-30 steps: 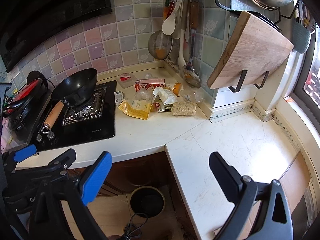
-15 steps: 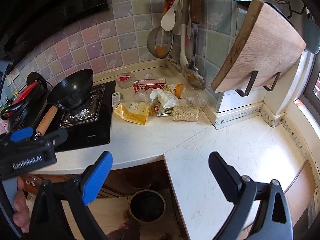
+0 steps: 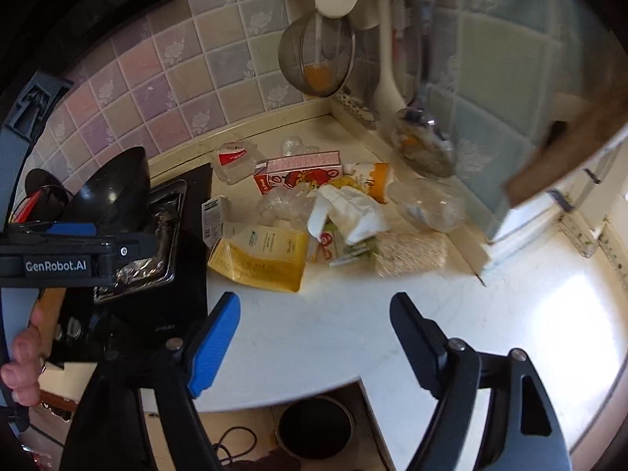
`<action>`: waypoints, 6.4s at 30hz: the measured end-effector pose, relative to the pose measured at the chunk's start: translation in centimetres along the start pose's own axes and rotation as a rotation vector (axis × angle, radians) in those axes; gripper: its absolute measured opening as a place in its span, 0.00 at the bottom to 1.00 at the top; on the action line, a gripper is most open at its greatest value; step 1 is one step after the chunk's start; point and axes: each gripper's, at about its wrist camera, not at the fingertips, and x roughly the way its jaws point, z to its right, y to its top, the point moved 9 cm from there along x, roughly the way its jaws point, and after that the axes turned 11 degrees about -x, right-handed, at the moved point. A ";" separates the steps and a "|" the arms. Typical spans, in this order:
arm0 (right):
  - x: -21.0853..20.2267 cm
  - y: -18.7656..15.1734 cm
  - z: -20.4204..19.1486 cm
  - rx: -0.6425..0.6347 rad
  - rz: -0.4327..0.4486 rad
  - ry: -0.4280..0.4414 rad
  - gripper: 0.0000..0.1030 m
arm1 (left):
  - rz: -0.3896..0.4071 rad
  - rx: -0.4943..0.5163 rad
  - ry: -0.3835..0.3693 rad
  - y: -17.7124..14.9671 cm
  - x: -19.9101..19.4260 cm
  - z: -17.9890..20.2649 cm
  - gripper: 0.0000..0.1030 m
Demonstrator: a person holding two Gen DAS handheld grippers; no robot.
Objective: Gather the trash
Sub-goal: 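Grasp the white milk carton with the left gripper, then carry the white carton down over the floor trash bin with the left gripper, then open the left gripper to drop the carton into the bin, then move both tools back up to the counter trash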
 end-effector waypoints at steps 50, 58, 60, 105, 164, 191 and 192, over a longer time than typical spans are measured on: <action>3.4 8.3 6.4 -0.041 0.091 -0.433 0.03 | -0.265 -0.196 0.124 7.2 18.6 -0.4 0.56; 3.3 8.0 6.4 -0.053 0.088 -0.426 0.03 | -0.264 -0.242 0.077 7.1 18.8 -0.6 0.33; 3.1 7.9 6.4 -0.057 0.088 -0.428 0.03 | -0.254 -0.241 0.067 7.0 18.3 -0.5 0.33; -17.6 -9.5 -0.6 -0.264 0.212 -0.107 0.04 | 0.259 -0.118 0.002 -20.0 -10.2 3.3 0.33; 20.9 -42.6 -5.8 -0.132 -0.357 -0.045 0.18 | -0.136 -0.029 -0.102 -38.7 33.6 -2.8 0.83; -4.2 -21.2 -6.8 -0.072 -0.083 -0.099 0.18 | 0.127 0.084 -0.133 -26.3 1.2 -0.4 0.85; -5.5 -20.1 -6.8 -0.067 -0.061 -0.107 0.18 | 0.156 0.094 -0.139 -25.4 -0.4 -0.3 0.87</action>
